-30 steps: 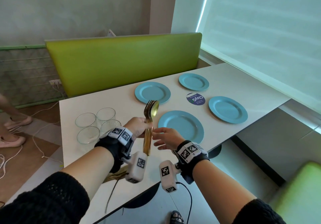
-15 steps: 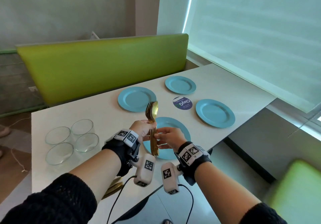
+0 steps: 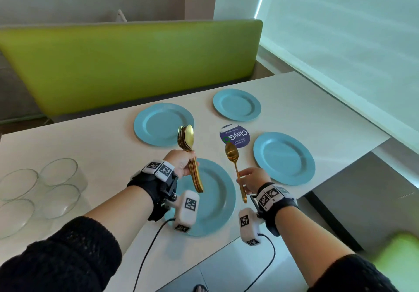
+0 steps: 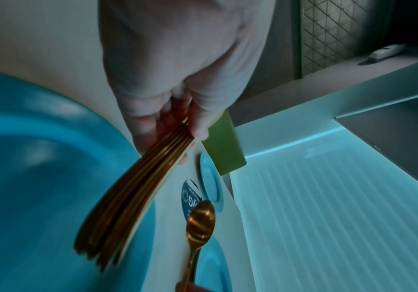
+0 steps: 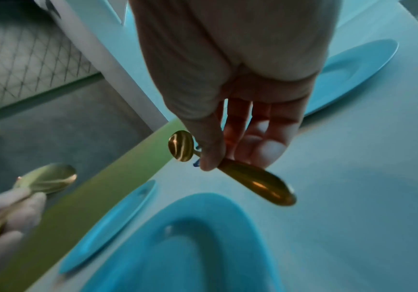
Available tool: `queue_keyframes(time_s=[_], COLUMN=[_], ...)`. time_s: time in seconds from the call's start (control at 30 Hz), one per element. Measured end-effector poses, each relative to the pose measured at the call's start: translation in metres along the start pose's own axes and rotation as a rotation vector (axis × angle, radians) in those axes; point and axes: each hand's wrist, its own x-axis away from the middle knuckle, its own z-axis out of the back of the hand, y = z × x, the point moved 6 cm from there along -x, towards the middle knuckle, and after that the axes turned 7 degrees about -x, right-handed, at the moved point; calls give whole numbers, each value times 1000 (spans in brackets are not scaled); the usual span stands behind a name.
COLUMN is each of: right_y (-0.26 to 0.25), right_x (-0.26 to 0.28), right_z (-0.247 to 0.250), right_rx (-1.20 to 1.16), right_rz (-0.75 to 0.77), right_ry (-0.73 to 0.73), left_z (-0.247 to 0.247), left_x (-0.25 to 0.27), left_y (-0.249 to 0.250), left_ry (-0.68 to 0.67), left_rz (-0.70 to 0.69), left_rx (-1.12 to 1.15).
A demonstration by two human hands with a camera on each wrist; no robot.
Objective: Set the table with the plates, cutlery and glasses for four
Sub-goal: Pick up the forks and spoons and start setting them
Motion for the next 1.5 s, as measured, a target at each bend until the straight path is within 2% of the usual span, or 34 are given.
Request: queue_keyframes(time_s=[0.17,0.37,0.47,1.03,1.5], right_y=[16,21,19,19,21], right_x=[-28,-39,-39,-39,-49], right_z=[1,-7,-9,-14,-21], right_rx=[178,248,289,257,177], right_rz=[-2,6,24,44,71], right_ry=[-21,-24,25,150,182], left_z=[-10,-13,-11,-18,-13], left_x=[-19,-28,-31,-45,-49], left_y=[1,2,4,16,14], left_ry=[43,15,-13,-157,-202], left_rz=[41,66,71,50,34], left_rx=[45,29,18,-80,-115])
